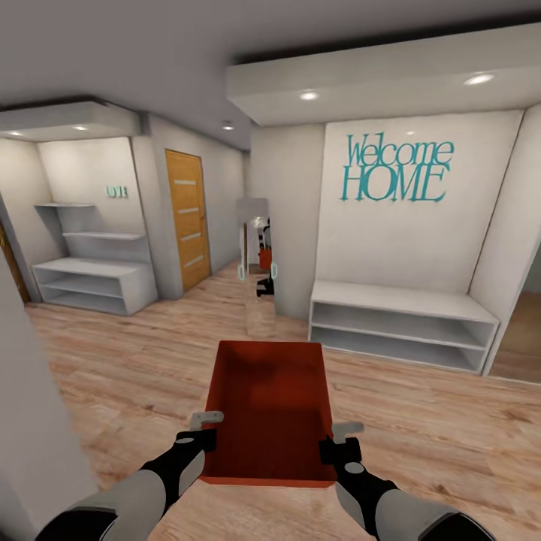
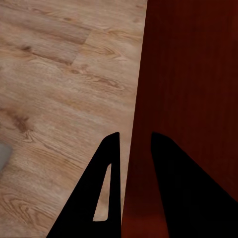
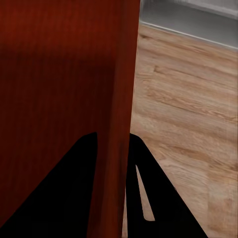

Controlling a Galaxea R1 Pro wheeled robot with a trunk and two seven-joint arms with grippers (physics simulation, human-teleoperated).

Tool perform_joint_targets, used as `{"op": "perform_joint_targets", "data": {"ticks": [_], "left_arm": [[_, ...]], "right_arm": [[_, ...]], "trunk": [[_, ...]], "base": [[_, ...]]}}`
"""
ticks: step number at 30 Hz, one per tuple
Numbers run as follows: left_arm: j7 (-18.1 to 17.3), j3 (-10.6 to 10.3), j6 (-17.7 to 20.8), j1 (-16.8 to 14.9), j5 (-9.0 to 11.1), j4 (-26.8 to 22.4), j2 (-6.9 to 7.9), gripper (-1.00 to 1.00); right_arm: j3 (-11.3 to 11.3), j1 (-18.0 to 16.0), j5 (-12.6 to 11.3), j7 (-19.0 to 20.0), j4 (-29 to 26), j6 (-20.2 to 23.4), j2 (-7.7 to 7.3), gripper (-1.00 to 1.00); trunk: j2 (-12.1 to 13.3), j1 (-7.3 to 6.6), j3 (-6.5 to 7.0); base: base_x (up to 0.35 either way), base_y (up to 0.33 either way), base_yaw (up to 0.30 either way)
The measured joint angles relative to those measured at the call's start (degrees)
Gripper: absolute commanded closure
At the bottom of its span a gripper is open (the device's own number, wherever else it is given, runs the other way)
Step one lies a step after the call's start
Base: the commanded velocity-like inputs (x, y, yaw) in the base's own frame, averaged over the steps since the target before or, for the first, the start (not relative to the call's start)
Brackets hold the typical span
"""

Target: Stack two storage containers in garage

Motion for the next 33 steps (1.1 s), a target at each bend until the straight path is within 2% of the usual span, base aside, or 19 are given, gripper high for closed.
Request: {"op": "perform_joint_targets", "data": {"ticks": [17, 21, 33], "left_arm": [[-0.02, 0.00, 0.02, 0.00, 0.00, -0.03, 0.01, 1.00], [0.05, -0.06, -0.01, 0.00, -0.01, -0.01, -0.03, 1.00], [0.09, -0.07, 0.00, -0.01, 0.02, 0.00, -0.03, 1.00]], "right_arm": [[-0.20, 0.00, 0.29, -0.08, -0.03, 0.05, 0.02, 1.00], [0.27, -0.01, -0.40, 0.10, 0.13, -0.21, -0.01, 1.00], [0.09, 0.00, -0.13, 0.00, 0.03, -0.05, -0.01, 1.00]], "trunk": [[0.00, 0.00, 0.00], [0.00, 0.00, 0.00], [0.00, 0.00, 0.00]], "base": [[0.322, 0.000, 0.250], [0.322, 0.000, 0.079], [0.322, 0.000, 0.004]]}}
